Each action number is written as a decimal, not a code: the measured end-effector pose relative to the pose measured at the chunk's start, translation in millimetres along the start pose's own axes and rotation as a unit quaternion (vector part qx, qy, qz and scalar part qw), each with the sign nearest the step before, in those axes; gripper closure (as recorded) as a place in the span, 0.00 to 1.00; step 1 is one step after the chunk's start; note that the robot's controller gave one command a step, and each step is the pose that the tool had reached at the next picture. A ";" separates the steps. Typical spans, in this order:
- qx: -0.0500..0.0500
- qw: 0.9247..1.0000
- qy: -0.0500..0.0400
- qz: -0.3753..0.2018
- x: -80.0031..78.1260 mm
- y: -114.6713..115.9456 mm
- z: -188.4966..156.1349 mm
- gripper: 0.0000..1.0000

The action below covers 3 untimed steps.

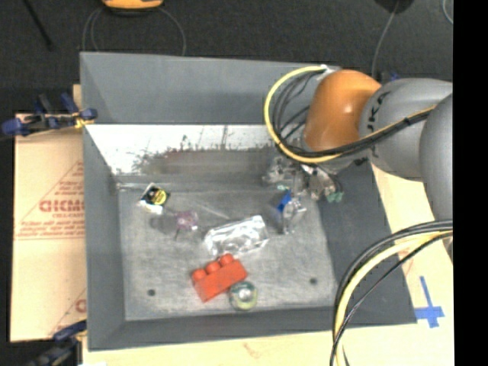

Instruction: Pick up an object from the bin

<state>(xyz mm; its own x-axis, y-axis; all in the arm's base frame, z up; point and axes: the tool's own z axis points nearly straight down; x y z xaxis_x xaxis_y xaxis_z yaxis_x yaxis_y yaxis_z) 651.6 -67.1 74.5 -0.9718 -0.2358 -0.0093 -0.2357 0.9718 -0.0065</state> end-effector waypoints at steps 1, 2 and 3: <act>-0.001 0.994 -0.002 -0.111 11.4 90.0 -2.5 0.00; -0.001 0.995 -0.004 -0.102 34.5 140.1 -2.7 0.00; 0.001 0.985 -0.004 -0.171 29.4 175.2 -2.0 0.00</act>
Offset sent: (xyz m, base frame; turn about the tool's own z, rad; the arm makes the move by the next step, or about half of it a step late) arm -0.0364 0.0868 -0.0028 -0.2272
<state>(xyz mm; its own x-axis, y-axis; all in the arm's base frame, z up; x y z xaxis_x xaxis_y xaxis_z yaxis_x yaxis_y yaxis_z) 581.7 96.3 75.1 -0.8357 -0.5490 -0.0134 -0.5489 0.8358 -0.0119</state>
